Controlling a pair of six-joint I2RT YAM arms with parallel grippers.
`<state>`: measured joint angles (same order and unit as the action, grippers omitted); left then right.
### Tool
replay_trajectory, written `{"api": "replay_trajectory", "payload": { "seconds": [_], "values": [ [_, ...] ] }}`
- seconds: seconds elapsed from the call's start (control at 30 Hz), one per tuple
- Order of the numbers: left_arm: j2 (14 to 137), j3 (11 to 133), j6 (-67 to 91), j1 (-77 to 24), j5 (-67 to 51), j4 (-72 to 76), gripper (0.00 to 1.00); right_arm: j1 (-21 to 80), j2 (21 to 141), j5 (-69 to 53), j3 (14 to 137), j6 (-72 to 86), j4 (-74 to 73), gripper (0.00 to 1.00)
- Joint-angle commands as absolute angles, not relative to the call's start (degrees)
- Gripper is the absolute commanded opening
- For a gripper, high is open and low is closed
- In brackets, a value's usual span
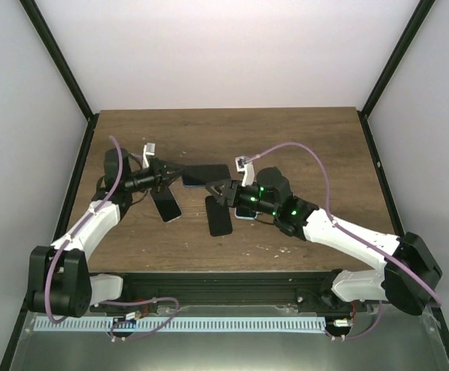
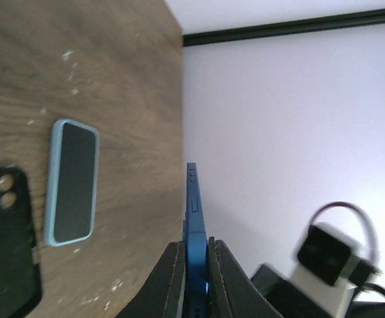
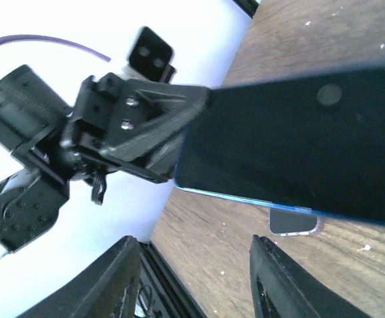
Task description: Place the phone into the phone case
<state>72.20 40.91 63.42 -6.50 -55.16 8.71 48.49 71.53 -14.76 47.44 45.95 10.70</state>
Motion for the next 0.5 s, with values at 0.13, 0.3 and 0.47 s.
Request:
{"api": "replay_trajectory", "payload": {
  "seconds": [0.13, 0.3, 0.47],
  "values": [
    [68.2, 41.7, 77.6, -11.0, -47.1, 28.4, 0.00, 49.0, 72.9, -9.1, 45.4, 64.3, 24.3, 0.45],
    [67.5, 37.9, 86.1, -12.2, -45.9, 37.3, 0.00, 49.0, 74.9, -3.6, 43.7, 65.3, 32.1, 0.45],
    [65.0, 36.2, 87.1, -12.3, -44.1, 37.8, 0.00, 49.0, 76.1, -0.8, 43.9, 68.6, 33.4, 0.45]
  ]
}}
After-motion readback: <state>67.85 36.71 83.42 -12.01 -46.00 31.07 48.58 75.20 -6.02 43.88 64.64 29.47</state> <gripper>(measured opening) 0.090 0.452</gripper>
